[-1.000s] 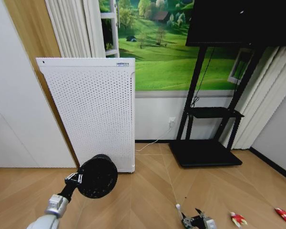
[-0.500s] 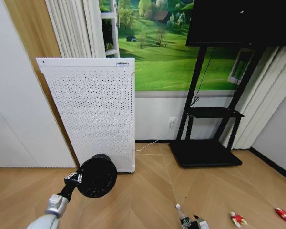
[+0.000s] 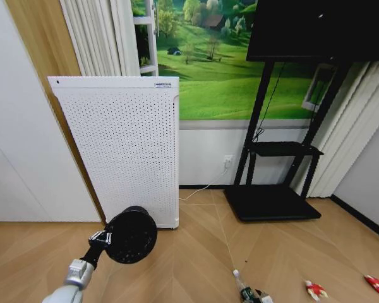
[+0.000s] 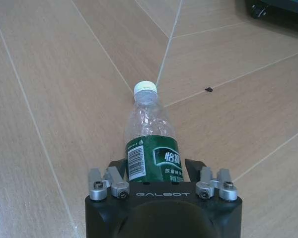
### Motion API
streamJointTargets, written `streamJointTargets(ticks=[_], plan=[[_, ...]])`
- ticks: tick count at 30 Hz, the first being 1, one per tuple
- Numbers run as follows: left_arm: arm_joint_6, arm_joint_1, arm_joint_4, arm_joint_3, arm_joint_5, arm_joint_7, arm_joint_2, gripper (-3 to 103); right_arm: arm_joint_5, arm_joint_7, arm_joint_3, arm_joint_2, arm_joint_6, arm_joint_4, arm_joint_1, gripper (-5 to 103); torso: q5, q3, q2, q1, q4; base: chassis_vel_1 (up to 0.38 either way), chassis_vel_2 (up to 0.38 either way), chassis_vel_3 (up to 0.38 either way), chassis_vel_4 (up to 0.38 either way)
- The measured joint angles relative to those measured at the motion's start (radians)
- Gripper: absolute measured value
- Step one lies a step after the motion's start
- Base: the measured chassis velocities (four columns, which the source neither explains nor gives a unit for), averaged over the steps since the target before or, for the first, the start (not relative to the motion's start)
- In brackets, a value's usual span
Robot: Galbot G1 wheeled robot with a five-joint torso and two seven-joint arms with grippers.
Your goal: Pick up the trash bin and place the garbage on the floor into it.
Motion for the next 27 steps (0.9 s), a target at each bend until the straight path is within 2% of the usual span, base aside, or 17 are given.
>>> streamJointTargets(ticks=[2, 3, 5, 6, 8, 12, 13, 20, 22, 23, 27], plan=[[-0.003, -0.001, 0.004, 0.002, 0.002, 0.0, -0.001, 3, -0.006, -0.003, -0.002, 0.0, 0.007, -0.003, 0.001, 57, 0.0, 0.0, 0.0, 0.0, -0.0001, 0.0, 0.0, 0.0, 0.0], [-0.003, -0.001, 0.004, 0.002, 0.002, 0.0, -0.001, 3, -0.006, -0.003, -0.002, 0.0, 0.007, -0.003, 0.001, 57, 0.0, 0.0, 0.0, 0.0, -0.0001, 0.0, 0.0, 0.0, 0.0], [-0.005, -0.002, 0.008, 0.003, 0.003, 0.0, -0.001, 3, -0.009, -0.003, -0.003, 0.0, 0.011, -0.003, 0.0, 46, -0.0003, 0.0, 0.0, 0.0, 0.0, 0.0, 0.0, 0.0, 0.0], [-0.005, -0.002, 0.008, 0.003, 0.003, 0.0, -0.001, 3, -0.009, -0.003, -0.003, 0.0, 0.011, -0.003, 0.0, 46, -0.0003, 0.0, 0.0, 0.0, 0.0, 0.0, 0.0, 0.0, 0.0], [-0.008, -0.002, 0.012, 0.005, 0.003, 0.0, -0.001, 3, -0.013, -0.002, -0.005, 0.0, 0.013, -0.002, -0.001, 35, -0.0003, 0.0, 0.0, 0.0, 0.0, 0.0, 0.0, 0.0, 0.0], [-0.011, -0.002, 0.013, 0.009, 0.005, 0.001, -0.002, 3, -0.016, 0.0, -0.005, 0.0, 0.014, 0.002, -0.005, 29, -0.0002, 0.0, 0.0, 0.0, 0.0, 0.0, 0.0, 0.0, 0.0], [-0.011, -0.002, 0.013, 0.013, 0.005, 0.0, -0.003, 3, -0.018, 0.0, -0.003, -0.002, 0.014, 0.01, -0.011, 22, 0.0001, 0.0, 0.0, 0.0, 0.0, 0.0, 0.0, 0.0, 0.0], [0.003, -0.009, 0.013, 0.035, -0.013, -0.028, -0.01, 3, 0.0, 0.008, 0.045, -0.025, 0.012, 0.09, -0.056, 19, 0.0006, 0.0, 0.0, 0.0, -0.0001, 0.0, 0.0, 0.0, 0.0], [0.032, -0.019, 0.015, 0.059, -0.034, -0.061, -0.021, 3, 0.009, 0.008, 0.122, -0.049, 0.018, 0.175, -0.111, 19, 0.0006, 0.0, 0.0, 0.0, 0.0, 0.0, 0.0, 0.0, 0.0], [0.032, -0.019, 0.015, 0.059, -0.034, -0.061, -0.021, 3, 0.009, 0.008, 0.122, -0.049, 0.018, 0.175, -0.111, 19, 0.0006, 0.0, 0.0, 0.0, 0.0, 0.0, 0.0, 0.0, 0.0], [0.094, -0.039, 0.029, 0.106, -0.089, -0.134, -0.043, 3, -0.018, -0.021, 0.259, -0.088, 0.071, 0.287, -0.205, 19, 0.0004, 0.0, 0.0, 0.0, 0.0, 0.0, 0.0, 0.0, 0.0]])
